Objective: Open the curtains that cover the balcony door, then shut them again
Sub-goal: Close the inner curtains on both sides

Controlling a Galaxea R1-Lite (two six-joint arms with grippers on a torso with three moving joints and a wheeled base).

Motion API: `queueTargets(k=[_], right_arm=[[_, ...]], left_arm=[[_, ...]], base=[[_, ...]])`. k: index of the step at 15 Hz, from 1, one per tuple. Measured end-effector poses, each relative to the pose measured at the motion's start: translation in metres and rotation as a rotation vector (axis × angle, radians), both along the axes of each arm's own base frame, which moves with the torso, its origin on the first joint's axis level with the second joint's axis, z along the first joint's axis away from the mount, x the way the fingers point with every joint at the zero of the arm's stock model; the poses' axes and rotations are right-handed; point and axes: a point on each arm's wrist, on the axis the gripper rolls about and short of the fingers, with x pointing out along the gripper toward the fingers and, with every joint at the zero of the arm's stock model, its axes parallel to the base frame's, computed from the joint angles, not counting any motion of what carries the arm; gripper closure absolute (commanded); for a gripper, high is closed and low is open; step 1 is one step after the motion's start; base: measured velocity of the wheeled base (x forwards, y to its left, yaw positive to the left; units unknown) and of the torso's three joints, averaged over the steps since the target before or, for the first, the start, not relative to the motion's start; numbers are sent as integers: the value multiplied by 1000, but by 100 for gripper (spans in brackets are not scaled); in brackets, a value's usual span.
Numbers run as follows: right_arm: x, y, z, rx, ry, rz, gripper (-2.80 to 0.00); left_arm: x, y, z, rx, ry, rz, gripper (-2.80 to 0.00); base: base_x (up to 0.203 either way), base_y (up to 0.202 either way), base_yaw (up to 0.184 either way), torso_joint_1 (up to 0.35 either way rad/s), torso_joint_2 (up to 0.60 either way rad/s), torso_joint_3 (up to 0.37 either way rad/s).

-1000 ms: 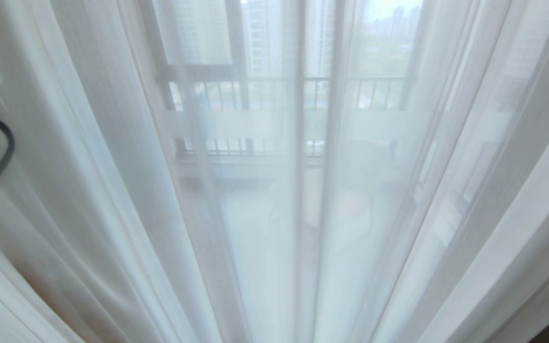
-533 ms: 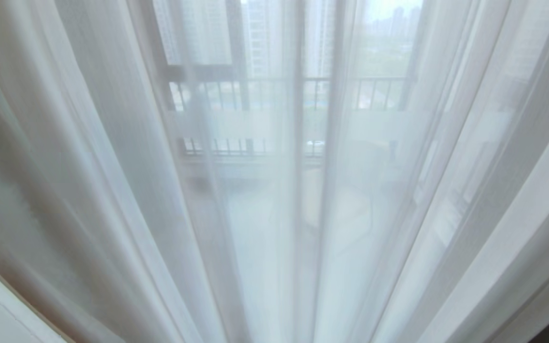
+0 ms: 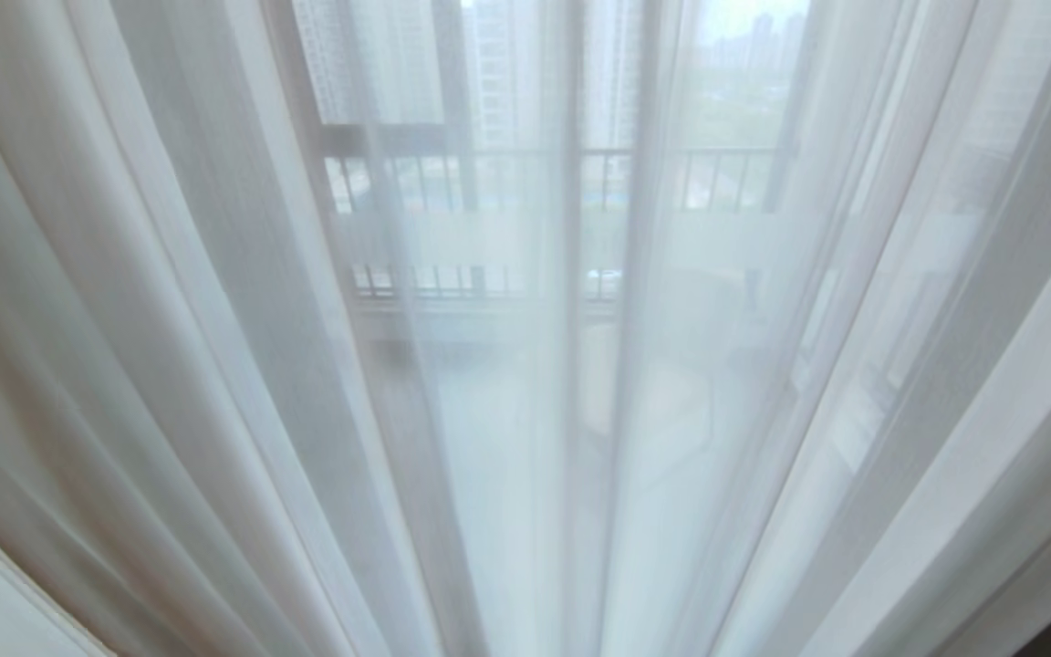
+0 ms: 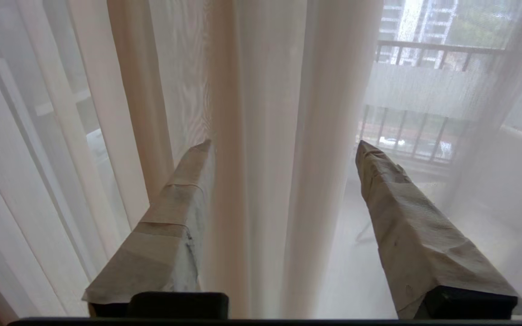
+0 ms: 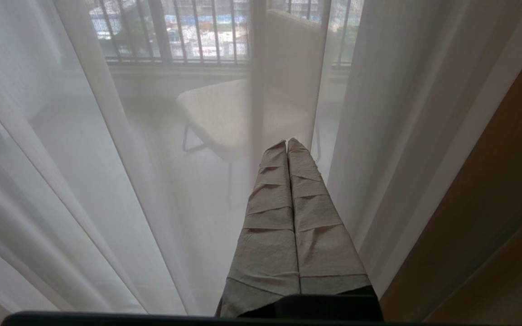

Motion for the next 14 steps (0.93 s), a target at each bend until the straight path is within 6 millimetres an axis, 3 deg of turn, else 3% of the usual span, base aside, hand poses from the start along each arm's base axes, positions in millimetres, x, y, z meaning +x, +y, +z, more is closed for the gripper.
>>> queueTargets(k=[6,14], right_arm=[[0,0,0,0,0,0,0],[0,0,0,0,0,0,0]], left_arm=[[-10,0,-9,4,-15,-29,0],[-17,-3,-50,26,52,-174,0]], base=[[0,0,0,0,0,0],[0,0,0,0,0,0]])
